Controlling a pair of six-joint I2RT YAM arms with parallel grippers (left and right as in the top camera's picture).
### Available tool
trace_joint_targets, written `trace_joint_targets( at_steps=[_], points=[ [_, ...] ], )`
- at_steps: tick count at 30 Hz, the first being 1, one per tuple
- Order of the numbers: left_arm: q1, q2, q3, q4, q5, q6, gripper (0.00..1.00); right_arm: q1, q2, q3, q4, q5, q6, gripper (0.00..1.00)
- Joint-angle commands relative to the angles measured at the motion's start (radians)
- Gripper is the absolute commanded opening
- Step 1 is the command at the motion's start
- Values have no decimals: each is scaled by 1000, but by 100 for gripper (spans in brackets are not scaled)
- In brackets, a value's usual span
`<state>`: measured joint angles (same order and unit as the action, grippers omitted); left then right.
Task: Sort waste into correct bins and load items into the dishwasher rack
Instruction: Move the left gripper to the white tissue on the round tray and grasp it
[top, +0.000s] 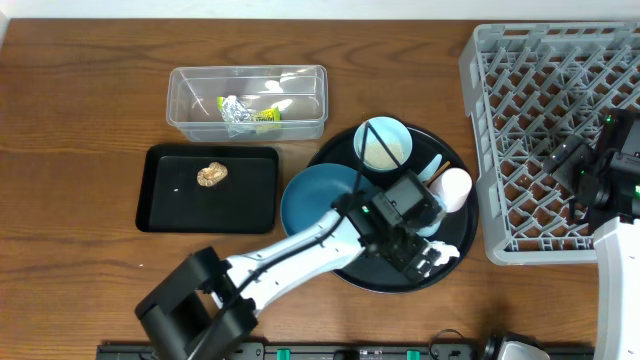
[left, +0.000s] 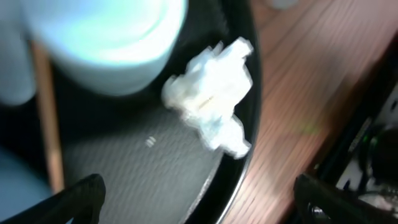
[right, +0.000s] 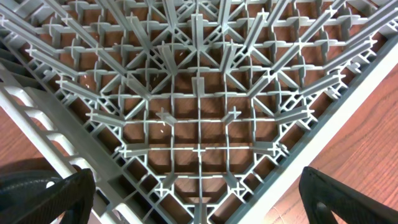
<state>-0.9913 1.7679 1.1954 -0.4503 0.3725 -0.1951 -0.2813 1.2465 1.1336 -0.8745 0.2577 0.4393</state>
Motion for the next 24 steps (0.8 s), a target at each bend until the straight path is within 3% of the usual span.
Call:
trace_joint_targets(
  at_steps=[1,14,22,24],
  points=[
    [-34,18,2,30,5,-74,98,-6,0,15,-1,3,-7,99],
    [-94,123,2,94,-122,-244,98,-6,0,15,-1,3,-7,99],
    [-94,140,1,147,-124,-253,100,-6,0,15,-1,3,-7,99],
    [-94,143,1,150,-124,-253,96,-6,0,15,-1,3,-7,99]
  ],
)
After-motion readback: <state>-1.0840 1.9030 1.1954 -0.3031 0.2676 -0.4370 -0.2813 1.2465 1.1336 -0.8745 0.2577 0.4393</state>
